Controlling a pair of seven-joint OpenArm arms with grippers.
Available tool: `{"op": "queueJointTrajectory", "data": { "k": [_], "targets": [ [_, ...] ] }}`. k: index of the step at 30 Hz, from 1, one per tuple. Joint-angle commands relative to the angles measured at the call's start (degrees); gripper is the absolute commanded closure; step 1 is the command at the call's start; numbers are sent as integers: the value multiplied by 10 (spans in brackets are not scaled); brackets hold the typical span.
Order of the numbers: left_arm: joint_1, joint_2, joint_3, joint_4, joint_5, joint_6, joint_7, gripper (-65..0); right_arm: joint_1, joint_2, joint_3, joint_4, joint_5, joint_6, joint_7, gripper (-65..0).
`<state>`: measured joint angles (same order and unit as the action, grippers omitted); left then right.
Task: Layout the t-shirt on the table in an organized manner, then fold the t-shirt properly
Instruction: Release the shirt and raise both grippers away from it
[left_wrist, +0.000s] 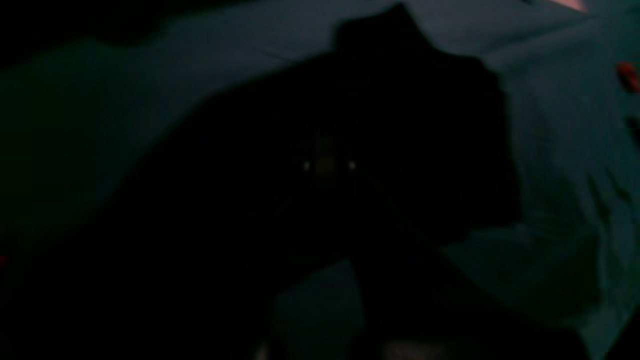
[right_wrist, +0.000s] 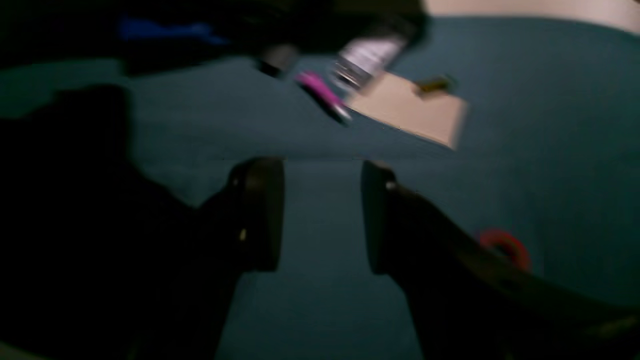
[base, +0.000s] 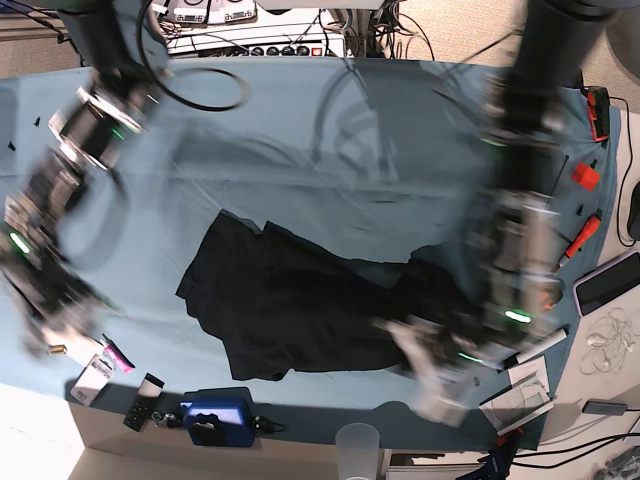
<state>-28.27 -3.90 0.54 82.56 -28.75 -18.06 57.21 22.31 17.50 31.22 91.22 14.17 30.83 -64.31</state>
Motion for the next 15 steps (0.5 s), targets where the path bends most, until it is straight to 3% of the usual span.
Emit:
{"op": "queueJointTrajectory", "data": {
  "k": [1,5,10,15],
  "targets": [
    [-10,9,11,11,0,-9,-11,0,9,17,11,10,10,-2,15,-262],
    [15,33,98,11,79,-15,-14,0,-14,45,61,10,23,-2,15,-262],
    [26,36,260,11,179,3,-82,0,-25,77,109,10,50,-2,8,-262],
    [26,36,429,11,373,39,-185,0,-25,102,124,10,64,-2,-2,-262]
  ]
}}
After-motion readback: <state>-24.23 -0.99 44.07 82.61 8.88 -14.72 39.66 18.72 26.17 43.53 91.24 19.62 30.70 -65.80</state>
